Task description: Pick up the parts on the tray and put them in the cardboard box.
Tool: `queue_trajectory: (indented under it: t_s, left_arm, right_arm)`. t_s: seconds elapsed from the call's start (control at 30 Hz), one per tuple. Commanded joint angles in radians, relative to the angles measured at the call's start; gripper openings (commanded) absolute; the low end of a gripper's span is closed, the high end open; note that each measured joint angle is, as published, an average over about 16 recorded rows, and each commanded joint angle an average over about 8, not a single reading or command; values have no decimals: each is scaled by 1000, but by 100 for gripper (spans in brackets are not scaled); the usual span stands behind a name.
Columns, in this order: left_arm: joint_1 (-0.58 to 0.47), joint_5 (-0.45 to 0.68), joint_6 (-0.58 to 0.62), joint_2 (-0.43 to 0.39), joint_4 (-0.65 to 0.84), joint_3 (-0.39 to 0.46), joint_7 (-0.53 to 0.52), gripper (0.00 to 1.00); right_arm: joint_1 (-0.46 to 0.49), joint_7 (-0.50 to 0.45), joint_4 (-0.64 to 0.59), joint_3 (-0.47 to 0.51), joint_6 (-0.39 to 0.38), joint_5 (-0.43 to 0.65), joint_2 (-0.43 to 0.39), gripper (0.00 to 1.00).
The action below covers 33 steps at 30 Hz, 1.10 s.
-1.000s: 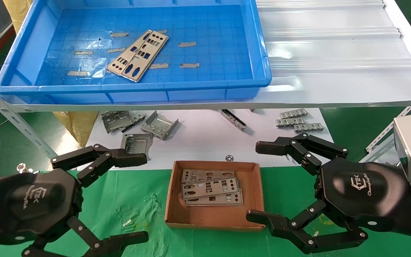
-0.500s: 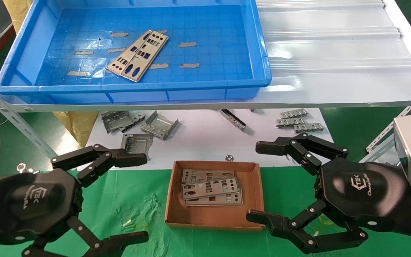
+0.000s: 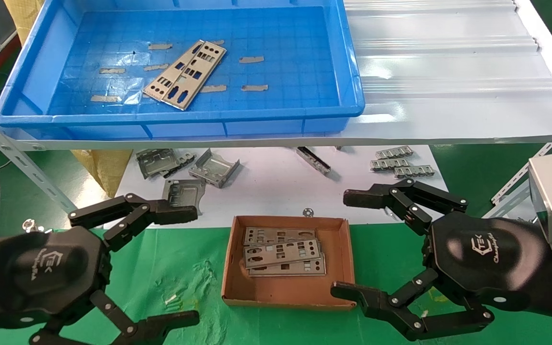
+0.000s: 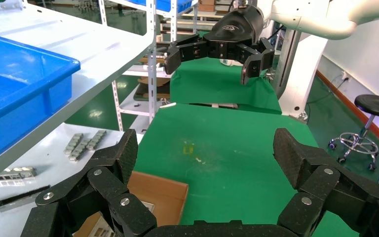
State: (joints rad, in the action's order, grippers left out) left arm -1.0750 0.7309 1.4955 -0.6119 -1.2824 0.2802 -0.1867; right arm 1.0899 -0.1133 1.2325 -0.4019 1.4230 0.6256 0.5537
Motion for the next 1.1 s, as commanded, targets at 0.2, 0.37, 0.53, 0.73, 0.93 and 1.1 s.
queue_trajectory:
  t_s: [0.2,0.37,0.53,0.73,0.93,1.1]
  left_arm:
    - [0,0,0,0,0,0,0,100]
    - [0,0,0,0,0,0,0,100]
    - [0,0,0,0,0,0,0,100]
    - [0,0,0,0,0,0,0,100]
    - [0,0,0,0,0,0,0,100]
    - [0,0,0,0,0,0,0,100]
  right_arm:
    - [0,0,0,0,0,0,0,100]
    - [0,0,0,0,0,0,0,100]
    - [0,0,0,0,0,0,0,100]
    - [0,0,0,0,0,0,0,100]
    - [0,0,0,0,0,0,0,100]
    - [0,0,0,0,0,0,0,100]
